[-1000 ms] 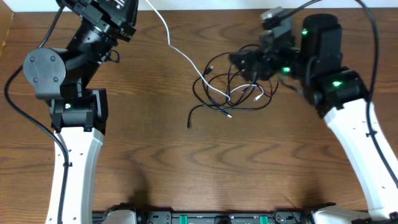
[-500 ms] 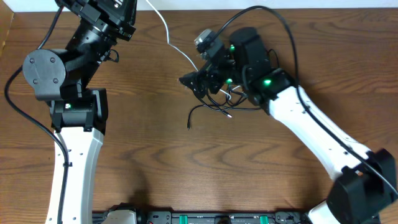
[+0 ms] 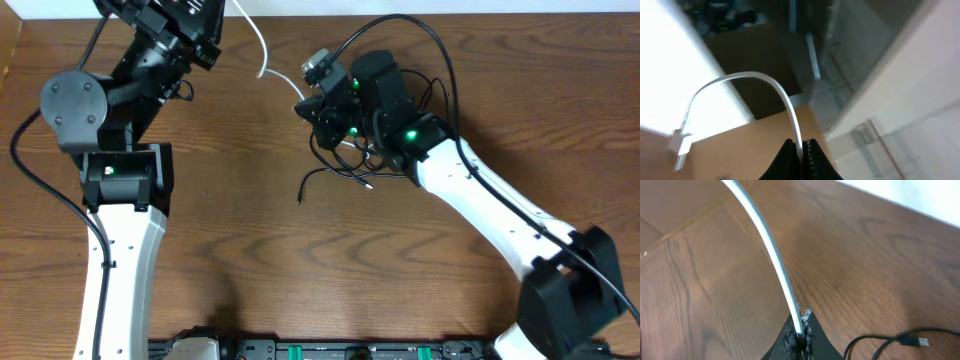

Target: Untangle cables

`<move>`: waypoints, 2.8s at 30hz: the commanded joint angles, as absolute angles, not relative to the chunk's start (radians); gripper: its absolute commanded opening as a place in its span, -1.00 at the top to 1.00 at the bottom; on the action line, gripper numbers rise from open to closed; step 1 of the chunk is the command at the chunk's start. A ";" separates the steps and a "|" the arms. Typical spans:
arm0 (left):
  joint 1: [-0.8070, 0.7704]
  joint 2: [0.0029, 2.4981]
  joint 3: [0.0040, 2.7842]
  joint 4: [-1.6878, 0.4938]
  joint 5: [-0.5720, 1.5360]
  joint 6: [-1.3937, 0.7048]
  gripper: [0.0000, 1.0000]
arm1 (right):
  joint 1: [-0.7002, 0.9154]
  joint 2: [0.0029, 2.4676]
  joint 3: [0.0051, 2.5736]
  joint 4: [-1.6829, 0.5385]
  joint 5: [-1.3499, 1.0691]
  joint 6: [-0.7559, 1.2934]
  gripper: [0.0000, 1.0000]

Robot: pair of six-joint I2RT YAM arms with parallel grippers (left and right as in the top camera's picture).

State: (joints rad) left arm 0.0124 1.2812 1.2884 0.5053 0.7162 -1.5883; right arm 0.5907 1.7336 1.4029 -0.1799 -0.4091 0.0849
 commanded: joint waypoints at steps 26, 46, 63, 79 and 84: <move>0.079 1.280 1.296 -0.490 0.349 -0.522 -0.62 | 0.551 1.396 1.406 -0.053 -0.436 0.469 0.97; -0.051 1.277 1.296 -0.345 1.066 -0.146 -0.58 | 0.499 1.396 1.407 0.334 -0.183 1.057 0.97; -0.086 1.236 1.296 -0.154 1.267 -0.147 -0.36 | 0.513 1.456 1.407 0.375 -0.024 1.224 0.98; -0.213 1.235 1.296 -0.165 0.869 -0.147 -0.35 | 0.594 1.525 1.406 0.419 -0.140 1.346 0.97; -0.235 1.249 1.296 -0.134 0.792 -0.155 -0.29 | 0.612 1.525 1.407 0.428 -0.177 1.385 0.97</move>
State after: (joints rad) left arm -0.2237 1.2411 1.2903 -0.1558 0.8623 -0.1566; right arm 0.6010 1.5375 1.4010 0.4240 -0.1436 1.3460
